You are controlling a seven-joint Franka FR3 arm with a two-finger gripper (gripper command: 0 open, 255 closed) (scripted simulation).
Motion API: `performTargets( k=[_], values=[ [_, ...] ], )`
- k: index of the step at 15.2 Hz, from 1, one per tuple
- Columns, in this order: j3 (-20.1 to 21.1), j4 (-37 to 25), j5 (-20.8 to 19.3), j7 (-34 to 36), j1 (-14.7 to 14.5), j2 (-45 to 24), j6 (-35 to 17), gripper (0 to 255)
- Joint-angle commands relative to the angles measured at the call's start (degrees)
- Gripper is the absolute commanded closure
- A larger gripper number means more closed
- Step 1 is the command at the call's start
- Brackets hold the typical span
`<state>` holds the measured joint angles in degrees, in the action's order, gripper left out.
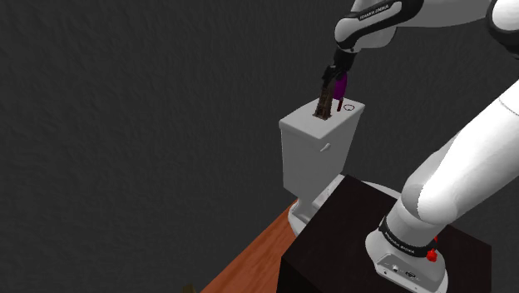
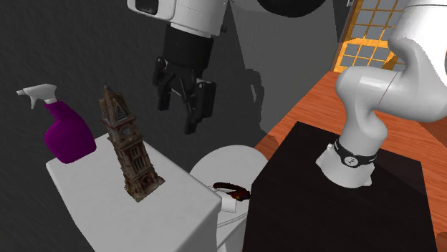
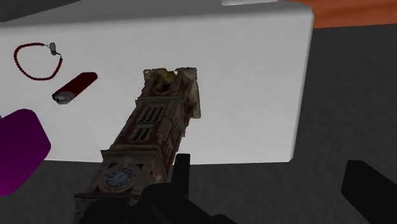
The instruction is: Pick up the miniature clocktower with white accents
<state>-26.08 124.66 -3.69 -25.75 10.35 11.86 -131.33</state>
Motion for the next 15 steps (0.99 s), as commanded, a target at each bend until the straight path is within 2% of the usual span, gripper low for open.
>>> performTargets(
  k=[1,8,15],
  values=[
    [-1.79,-3.11,2.57,-2.81,-0.06,-3.53,-1.83,0],
    [-6.22,-14.93,15.20,-14.19,2.08,-15.66,-5.14,0],
    [-5.88,-12.13,17.51,-16.14,2.48,-17.37,-9.31,0]
  ],
)
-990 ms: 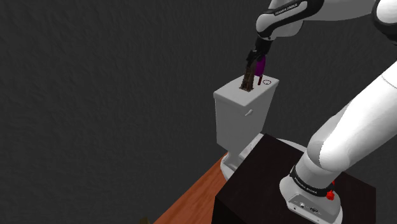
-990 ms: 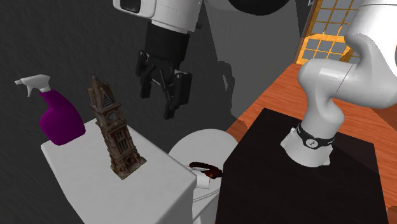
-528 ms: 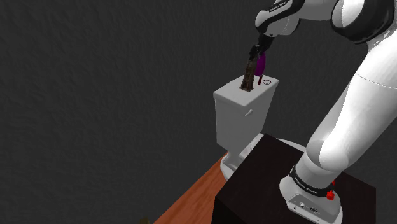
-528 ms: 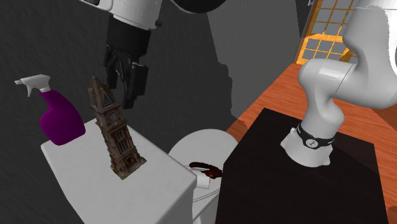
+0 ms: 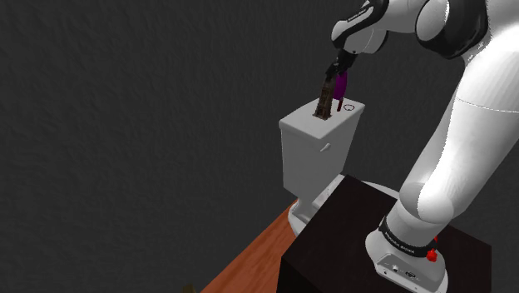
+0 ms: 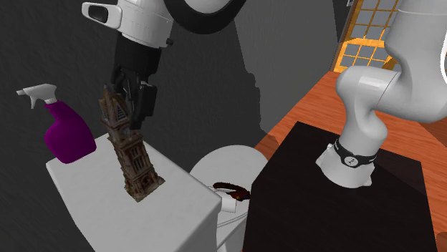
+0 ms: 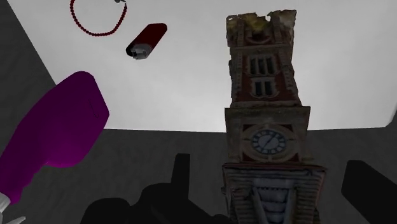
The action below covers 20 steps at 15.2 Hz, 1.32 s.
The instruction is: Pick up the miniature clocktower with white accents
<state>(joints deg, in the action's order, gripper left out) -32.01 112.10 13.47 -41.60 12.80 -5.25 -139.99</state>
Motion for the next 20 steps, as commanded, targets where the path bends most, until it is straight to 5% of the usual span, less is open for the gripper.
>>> performTargets(
  k=[1,3,4,13,20],
  values=[
    [0.15,1.14,1.01,-0.83,0.11,-0.72,-1.72,0],
    [0.16,1.14,1.00,-0.82,0.11,-0.72,-1.72,0],
    [0.16,1.06,1.00,-0.80,0.10,-0.75,-1.67,255],
    [0.16,1.14,1.00,-0.83,0.11,-0.72,-1.72,255],
    [-0.21,-2.30,-1.54,1.32,-0.16,1.11,3.10,255]
  ],
)
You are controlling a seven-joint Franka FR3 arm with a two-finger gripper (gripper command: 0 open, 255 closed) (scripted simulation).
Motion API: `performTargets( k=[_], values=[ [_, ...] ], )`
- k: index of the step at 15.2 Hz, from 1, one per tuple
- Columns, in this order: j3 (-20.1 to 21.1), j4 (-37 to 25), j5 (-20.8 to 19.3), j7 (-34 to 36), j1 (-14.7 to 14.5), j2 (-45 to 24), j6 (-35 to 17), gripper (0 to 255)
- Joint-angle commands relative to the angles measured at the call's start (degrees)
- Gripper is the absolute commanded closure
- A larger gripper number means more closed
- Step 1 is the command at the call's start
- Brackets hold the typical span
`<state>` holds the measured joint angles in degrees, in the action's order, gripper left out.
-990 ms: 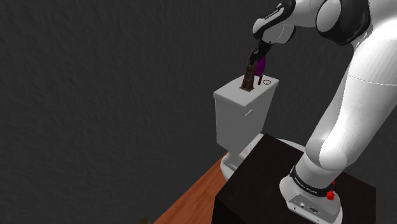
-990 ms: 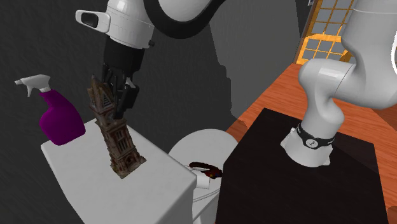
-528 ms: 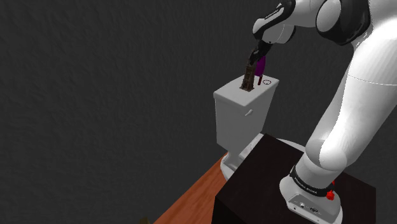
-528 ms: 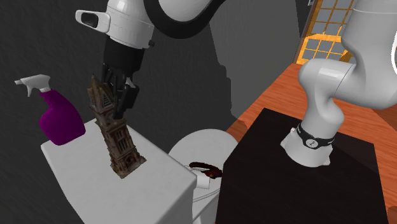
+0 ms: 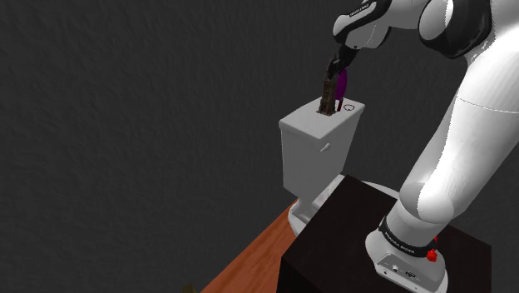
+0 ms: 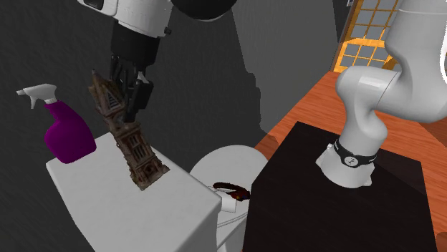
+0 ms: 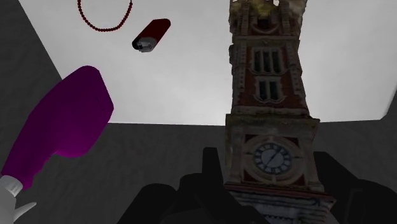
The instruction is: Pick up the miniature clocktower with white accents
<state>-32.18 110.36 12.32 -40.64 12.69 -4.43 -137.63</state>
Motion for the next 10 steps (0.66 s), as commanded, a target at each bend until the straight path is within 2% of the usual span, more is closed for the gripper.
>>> performTargets(
  k=[1,10],
  values=[
    [-0.06,-1.10,-0.69,0.61,-0.08,0.50,1.45,255],
    [-0.22,-5.43,-2.31,2.12,-0.16,1.61,6.60,255]
  ],
)
